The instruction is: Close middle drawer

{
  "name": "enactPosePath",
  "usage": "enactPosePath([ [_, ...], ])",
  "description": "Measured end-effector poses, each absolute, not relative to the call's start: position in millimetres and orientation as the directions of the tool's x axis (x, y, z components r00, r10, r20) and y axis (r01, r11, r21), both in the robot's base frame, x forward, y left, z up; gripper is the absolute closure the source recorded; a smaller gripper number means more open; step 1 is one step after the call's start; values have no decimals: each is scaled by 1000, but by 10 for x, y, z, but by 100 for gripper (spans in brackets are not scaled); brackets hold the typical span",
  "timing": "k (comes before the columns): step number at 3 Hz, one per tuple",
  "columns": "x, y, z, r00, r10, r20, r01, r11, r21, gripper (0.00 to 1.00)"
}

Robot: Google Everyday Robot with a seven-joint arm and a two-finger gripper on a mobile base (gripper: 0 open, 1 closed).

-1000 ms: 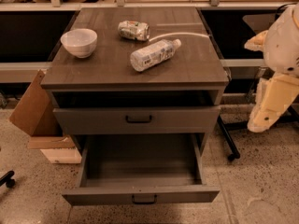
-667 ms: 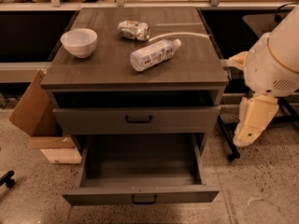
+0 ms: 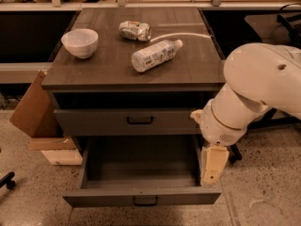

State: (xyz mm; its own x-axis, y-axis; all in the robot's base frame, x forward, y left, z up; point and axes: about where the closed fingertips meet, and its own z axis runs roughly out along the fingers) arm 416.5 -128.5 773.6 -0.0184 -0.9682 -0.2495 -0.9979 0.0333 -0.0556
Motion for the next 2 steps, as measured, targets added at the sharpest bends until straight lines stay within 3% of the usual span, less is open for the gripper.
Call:
enactPosePath([
  [2, 4139, -1292, 7531, -2, -973, -230, -999, 13, -49, 0],
])
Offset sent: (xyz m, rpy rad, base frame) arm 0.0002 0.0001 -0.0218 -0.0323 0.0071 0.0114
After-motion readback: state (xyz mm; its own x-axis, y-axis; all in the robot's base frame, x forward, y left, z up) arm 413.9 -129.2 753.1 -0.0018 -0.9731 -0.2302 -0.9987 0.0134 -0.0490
